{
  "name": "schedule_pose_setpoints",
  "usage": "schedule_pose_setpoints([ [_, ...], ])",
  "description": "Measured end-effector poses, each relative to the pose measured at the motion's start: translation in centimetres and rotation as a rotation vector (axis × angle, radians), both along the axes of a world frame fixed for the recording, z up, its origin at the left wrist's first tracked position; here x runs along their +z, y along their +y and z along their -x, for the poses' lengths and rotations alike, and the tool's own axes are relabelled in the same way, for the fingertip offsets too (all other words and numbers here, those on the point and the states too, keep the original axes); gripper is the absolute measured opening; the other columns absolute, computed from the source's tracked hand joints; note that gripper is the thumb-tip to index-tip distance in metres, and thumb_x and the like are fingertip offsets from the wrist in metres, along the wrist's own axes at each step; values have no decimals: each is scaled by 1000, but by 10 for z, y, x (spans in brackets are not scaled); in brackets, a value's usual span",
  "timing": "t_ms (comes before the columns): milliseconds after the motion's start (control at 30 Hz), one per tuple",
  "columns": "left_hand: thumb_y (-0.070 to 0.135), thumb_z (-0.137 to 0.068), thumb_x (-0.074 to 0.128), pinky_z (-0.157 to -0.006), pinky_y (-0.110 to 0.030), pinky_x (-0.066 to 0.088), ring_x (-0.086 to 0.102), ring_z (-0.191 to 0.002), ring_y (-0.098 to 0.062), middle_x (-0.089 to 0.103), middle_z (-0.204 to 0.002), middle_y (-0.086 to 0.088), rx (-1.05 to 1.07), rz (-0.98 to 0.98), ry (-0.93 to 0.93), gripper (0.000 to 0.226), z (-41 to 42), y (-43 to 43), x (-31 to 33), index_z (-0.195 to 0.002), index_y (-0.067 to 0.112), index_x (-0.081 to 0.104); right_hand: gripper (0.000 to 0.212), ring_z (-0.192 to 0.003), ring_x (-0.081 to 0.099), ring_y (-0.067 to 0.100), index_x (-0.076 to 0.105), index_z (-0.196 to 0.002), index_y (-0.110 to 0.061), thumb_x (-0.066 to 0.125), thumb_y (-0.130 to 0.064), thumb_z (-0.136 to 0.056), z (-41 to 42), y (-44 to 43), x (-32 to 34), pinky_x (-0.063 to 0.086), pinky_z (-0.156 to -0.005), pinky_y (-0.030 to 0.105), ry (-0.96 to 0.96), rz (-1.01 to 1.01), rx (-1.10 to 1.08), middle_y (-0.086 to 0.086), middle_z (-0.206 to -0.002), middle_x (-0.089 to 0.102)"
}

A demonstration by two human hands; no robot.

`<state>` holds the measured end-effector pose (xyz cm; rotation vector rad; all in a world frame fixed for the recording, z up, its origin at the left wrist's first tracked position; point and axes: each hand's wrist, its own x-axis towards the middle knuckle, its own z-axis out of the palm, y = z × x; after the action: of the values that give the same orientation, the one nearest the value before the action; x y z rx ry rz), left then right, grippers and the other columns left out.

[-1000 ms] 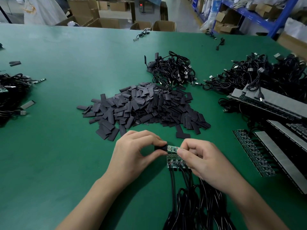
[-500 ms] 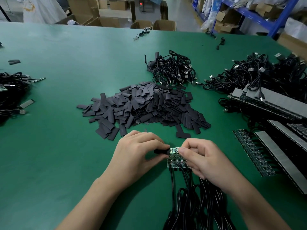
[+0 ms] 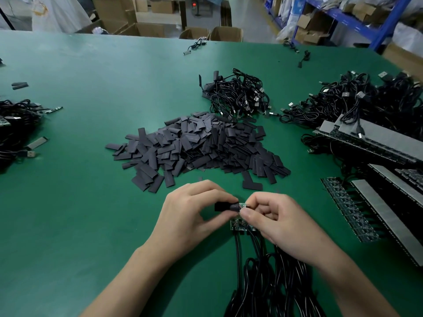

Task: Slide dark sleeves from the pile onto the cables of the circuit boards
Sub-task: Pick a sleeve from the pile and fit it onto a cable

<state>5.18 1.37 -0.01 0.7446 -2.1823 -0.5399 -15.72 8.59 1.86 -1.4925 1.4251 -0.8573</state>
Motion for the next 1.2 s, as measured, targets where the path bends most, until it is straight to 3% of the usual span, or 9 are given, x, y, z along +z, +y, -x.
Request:
schedule_pose_setpoints([
  [267,29,-90,80,-73,-31,58,68,-87,-2,71,-97,16,-2,6,-10,15,-3,-2,-1,-105,26,78,12,-60,50,0,72,-88,-26,68,-26,-99,5,-1,1,37,-62,16,48,29,-36,-12,-65,59],
  [600,30,-93,79,-76,-29,59,69,-88,-4,74,-99,12,-17,91,20,14,-2,-2,0,-104,21,81,22,-58,45,4,71,-84,-25,63,-45,-89,3,-1,0,35,-60,24,60,34,-53,-10,-62,54],
  [833,29,-93,79,-73,-29,57,69,-85,-4,74,-98,11,-49,153,14,14,0,-1,-1,-103,20,80,22,-56,44,-1,73,-84,-28,62,-46,-88,2,-1,-1,34,-59,16,52,7,-14,-10,-62,56],
  [933,31,-93,79,-73,-28,57,68,-86,-2,73,-98,12,-54,139,16,14,-1,-2,-1,-104,22,80,23,-61,51,0,74,-89,-29,63,-49,-87,4,-1,0,39,-63,17,51,-2,-6,-8,-67,63],
  [1067,31,-93,78,-75,-31,58,69,-88,-5,73,-100,13,-66,81,25,16,-2,-4,-1,-107,24,80,12,-62,54,0,70,-87,-30,65,-40,-88,7,-1,3,42,-63,16,28,21,-28,-13,-66,61],
  [1200,31,-91,80,-78,-31,57,68,-90,-8,72,-101,10,-19,77,62,23,-2,-3,-1,-112,23,79,15,-61,54,7,70,-84,-25,63,-38,-89,4,-1,5,45,-60,22,-22,0,-34,-9,-63,59],
])
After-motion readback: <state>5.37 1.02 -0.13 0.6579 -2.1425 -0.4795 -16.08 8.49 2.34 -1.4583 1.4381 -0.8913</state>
